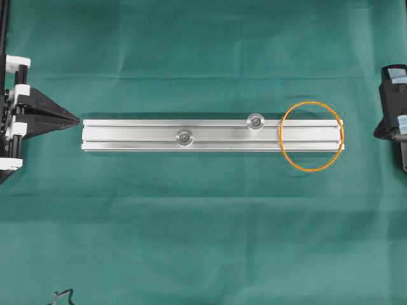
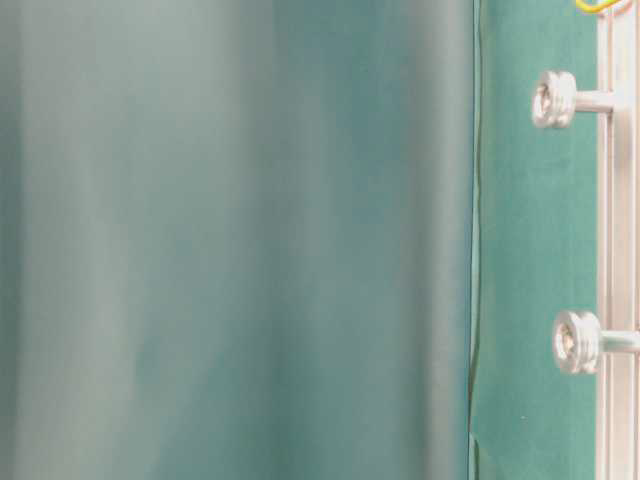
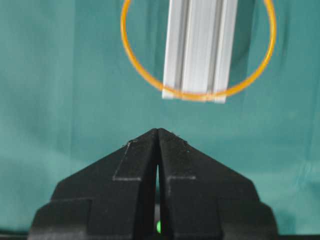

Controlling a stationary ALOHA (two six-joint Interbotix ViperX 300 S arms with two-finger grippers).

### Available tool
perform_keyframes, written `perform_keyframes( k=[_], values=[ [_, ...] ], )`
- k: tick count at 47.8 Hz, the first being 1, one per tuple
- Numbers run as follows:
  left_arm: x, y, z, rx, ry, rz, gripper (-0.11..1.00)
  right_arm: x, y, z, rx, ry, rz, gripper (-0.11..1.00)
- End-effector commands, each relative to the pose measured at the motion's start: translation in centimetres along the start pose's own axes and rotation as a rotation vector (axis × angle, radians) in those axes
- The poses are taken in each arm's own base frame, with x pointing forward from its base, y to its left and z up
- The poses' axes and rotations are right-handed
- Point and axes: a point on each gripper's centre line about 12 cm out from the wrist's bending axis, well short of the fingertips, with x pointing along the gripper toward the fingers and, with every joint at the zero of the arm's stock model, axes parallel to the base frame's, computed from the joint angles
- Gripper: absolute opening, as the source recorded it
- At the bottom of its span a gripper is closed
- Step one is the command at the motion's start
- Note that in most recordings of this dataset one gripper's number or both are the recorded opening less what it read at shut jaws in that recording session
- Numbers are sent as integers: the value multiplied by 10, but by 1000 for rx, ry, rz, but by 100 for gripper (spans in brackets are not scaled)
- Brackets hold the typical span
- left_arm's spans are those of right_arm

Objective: Hook the rubber onto the shaft.
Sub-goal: 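Raise the right gripper and open it above the orange rubber band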

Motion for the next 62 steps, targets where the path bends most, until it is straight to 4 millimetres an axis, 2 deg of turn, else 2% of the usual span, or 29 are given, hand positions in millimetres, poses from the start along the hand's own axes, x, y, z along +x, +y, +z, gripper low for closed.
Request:
perform_keyframes(
  k=[1,29,45,62],
  values=[
    [-2,1,12,3,-28,3,0,-7,1,4,-2,-5,-2,3],
    [-2,1,12,2,-26,2,0,-3,-2,-2,-5,73,-24,3],
    [-2,0,13,4,-32,2,0,2,-2,8,-13,103,-39,3],
    [-2,0,13,6,-34,2,0,2,-3,7,-14,99,-44,3]
  ],
)
